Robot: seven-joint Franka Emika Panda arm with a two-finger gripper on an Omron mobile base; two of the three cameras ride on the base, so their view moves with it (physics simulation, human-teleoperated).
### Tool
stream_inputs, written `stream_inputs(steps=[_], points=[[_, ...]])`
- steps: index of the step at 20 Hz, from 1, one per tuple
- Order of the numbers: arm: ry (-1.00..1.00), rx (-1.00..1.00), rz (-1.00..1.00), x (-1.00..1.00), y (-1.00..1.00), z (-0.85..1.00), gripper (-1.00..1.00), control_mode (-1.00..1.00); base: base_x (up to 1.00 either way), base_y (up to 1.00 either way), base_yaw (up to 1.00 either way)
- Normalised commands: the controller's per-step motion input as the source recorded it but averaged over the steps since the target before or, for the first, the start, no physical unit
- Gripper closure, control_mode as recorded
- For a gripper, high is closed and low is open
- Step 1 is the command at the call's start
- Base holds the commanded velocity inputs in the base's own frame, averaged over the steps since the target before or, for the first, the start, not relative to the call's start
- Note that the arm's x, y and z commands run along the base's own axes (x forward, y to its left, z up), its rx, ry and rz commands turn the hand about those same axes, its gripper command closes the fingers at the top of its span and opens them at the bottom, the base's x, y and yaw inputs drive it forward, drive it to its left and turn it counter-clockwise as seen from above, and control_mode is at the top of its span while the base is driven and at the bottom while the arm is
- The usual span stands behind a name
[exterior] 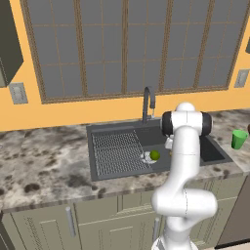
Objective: Remove the squash and lime from the sink. Then move the bowl and cup from the counter to the sink for washing.
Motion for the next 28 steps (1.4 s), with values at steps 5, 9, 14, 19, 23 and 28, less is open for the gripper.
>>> stream_inputs(steps=[5, 9, 14, 19, 23, 28], points=[[0.0, 0.05, -0.03, -0.14, 0.1, -0.06, -1.0, -1.0, 0.0, 0.0, 0.0], [0.0, 0.05, -0.04, -0.11, 0.13, -0.04, -1.0, -1.0, 0.0, 0.0, 0.0], [0.0, 0.01, -0.01, 0.03, 0.17, -0.14, -1.0, -1.0, 0.0, 0.0, 0.0], [-0.05, 0.0, 0.0, 0.14, 0.11, -0.18, 1.0, -1.0, 0.0, 0.0, 0.0], [-0.07, -0.01, 0.0, 0.18, 0.0, -0.15, 1.0, -1.0, 0.0, 0.0, 0.0], [-0.01, 0.0, 0.0, 0.09, -0.04, -0.17, 1.0, -1.0, 0.0, 0.0, 0.0]])
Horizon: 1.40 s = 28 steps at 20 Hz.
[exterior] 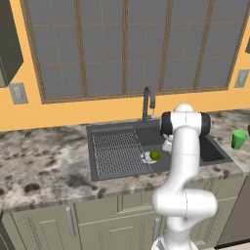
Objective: Remove the squash and lime from the sink. Then move the bowl and cup from the counter to the sink for washing.
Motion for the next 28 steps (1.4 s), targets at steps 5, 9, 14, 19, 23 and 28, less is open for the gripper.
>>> stream_inputs(steps=[5, 9, 14, 19, 23, 28], points=[[-0.01, 0.0, 0.0, -0.15, -0.16, 0.13, 1.0, -1.0, 0.0, 0.0, 0.0], [0.0, 0.0, 0.0, -0.2, -0.09, 0.36, 1.0, -1.0, 0.0, 0.0, 0.0], [0.0, 0.0, 0.0, -0.26, -0.04, 0.44, 1.0, -1.0, 0.0, 0.0, 0.0], [0.0, 0.0, 0.02, -0.28, 0.0, 0.54, 1.0, -1.0, 0.0, 0.0, 0.0], [0.0, 0.0, 0.07, -0.29, -0.02, 0.58, 1.0, -1.0, 0.0, 0.0, 0.0], [0.0, 0.0, 0.1, -0.35, -0.02, 0.58, 1.0, -1.0, 0.0, 0.0, 0.0]])
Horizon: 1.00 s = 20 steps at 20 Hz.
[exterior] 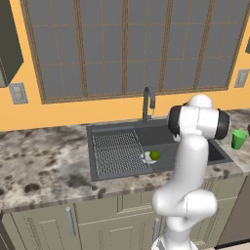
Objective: Remove the squash and lime from the sink. Then move the bowl and cup from the counter to the sink for washing.
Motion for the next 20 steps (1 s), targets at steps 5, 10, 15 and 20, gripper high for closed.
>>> stream_inputs(steps=[5, 10, 15, 20], points=[[0.01, 0.0, 0.11, -0.36, 0.0, 0.56, 1.0, -1.0, 0.0, 0.0, 0.0], [0.05, 0.0, 0.11, -0.38, 0.02, 0.54, 1.0, -1.0, 0.0, 0.0, 0.0], [0.0, 0.0, 0.11, -0.43, 0.1, 0.48, 1.0, -1.0, 0.0, 0.0, 0.0], [0.0, 0.0, 0.1, -0.47, 0.14, 0.45, 1.0, -1.0, 0.0, 0.0, 0.0]])
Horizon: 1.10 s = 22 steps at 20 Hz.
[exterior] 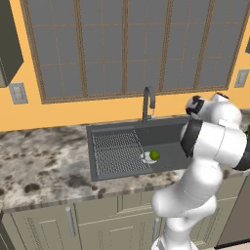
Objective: Remove the squash and lime from the sink. Then move the bowl and cup from the counter to the sink for washing.
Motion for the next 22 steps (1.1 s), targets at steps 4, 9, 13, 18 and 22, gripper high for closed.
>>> stream_inputs(steps=[4, 9, 13, 18, 22], points=[[0.0, 0.0, 0.06, -0.48, 0.23, 0.37, 1.0, -1.0, 0.0, 0.0, 0.0], [0.0, -0.02, 0.03, -0.44, 0.29, 0.27, 1.0, -1.0, 0.0, 0.0, 0.0], [0.0, -0.05, 0.0, -0.38, 0.37, 0.16, 1.0, -1.0, 0.0, 0.0, 0.0], [0.0, -0.05, 0.0, -0.34, 0.41, 0.09, 1.0, -1.0, 0.0, 0.0, 0.0], [0.0, -0.01, 0.0, -0.26, 0.47, 0.14, 1.0, -1.0, 0.0, 0.0, 0.0]])
